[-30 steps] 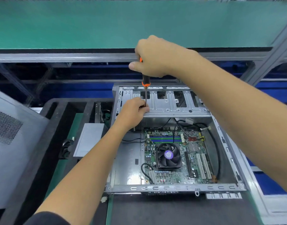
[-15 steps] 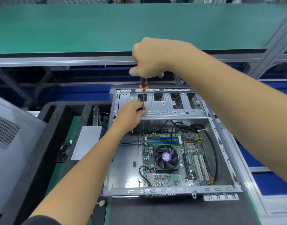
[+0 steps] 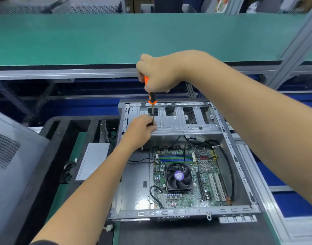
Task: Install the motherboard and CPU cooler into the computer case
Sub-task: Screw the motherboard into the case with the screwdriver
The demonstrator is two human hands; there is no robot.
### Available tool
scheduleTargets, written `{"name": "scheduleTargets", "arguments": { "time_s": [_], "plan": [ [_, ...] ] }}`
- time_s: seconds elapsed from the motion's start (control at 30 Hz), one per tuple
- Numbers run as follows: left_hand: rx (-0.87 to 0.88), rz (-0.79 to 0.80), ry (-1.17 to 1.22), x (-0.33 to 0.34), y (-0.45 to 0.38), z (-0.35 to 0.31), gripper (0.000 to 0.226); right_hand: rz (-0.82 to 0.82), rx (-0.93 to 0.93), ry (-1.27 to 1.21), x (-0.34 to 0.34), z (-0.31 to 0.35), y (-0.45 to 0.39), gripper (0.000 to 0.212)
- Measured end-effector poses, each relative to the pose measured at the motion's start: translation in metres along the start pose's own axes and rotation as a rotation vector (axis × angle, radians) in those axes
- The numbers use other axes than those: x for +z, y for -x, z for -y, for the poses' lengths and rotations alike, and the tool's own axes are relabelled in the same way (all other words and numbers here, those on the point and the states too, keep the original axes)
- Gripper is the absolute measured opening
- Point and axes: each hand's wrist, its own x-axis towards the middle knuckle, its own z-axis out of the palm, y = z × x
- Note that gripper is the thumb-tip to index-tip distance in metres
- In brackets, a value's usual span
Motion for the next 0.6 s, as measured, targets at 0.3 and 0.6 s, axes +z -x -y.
{"name": "scheduleTargets", "arguments": {
  "time_s": [0.3, 0.6],
  "plan": [
    [0.010, 0.000, -0.021, 0.001, 0.000, 0.003, 0.011, -0.131, 0.064, 0.071, 0.010, -0.005, 0.003, 0.026],
    [0.024, 0.002, -0.027, 0.002, -0.001, 0.002, 0.013, -0.127, 0.117, 0.018, 0.009, -0.006, 0.005, 0.037]
  ]
}}
